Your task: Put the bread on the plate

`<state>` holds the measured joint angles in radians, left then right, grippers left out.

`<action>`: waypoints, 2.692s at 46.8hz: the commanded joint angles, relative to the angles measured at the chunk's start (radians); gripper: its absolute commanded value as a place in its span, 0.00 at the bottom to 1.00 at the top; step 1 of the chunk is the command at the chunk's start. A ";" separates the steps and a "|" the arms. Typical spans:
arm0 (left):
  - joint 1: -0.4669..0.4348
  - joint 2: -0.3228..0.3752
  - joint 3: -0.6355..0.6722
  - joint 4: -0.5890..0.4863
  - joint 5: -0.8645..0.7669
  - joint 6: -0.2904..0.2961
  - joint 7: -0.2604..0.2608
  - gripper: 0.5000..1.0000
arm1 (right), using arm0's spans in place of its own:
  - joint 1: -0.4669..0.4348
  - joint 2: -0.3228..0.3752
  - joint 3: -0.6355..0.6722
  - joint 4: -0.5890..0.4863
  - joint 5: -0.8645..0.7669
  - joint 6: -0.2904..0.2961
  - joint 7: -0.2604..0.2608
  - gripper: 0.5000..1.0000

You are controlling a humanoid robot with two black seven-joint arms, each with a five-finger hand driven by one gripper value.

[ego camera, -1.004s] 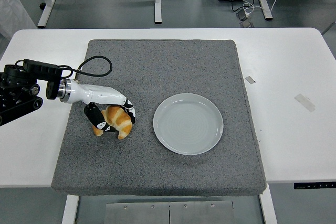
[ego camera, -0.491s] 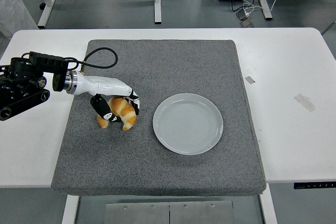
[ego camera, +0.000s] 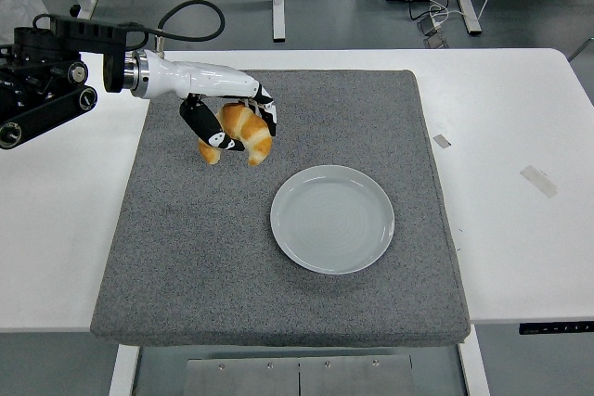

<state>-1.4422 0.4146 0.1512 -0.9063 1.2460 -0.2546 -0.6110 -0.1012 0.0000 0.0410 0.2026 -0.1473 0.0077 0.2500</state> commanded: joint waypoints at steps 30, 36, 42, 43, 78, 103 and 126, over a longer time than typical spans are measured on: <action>-0.190 -0.155 0.005 0.003 -0.050 -0.058 0.000 0.00 | 0.000 0.000 0.000 0.000 0.000 0.000 0.000 1.00; -0.190 -0.203 0.033 0.003 -0.045 -0.051 0.000 0.00 | -0.003 0.000 0.000 0.000 0.000 0.000 0.000 1.00; -0.185 -0.246 0.047 0.006 -0.042 -0.035 0.000 0.00 | -0.005 0.000 0.000 0.000 0.000 0.000 0.000 1.00; -0.184 -0.255 0.053 0.006 -0.042 -0.029 0.000 0.00 | -0.005 0.000 0.000 0.000 0.000 0.000 0.000 1.00; -0.055 -0.382 0.171 0.081 -0.019 0.052 0.000 0.00 | -0.005 0.000 -0.001 0.000 0.000 0.000 0.000 1.00; 0.057 -0.408 0.192 0.153 0.009 0.089 0.000 0.00 | -0.005 0.000 -0.001 0.000 0.000 0.000 0.000 1.00; 0.077 -0.415 0.191 0.211 0.006 0.118 0.000 0.31 | -0.005 0.000 0.000 0.000 0.000 0.000 0.000 1.00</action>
<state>-1.3646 -0.0001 0.3423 -0.6976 1.2540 -0.1457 -0.6108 -0.1059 0.0000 0.0415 0.2025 -0.1473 0.0077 0.2500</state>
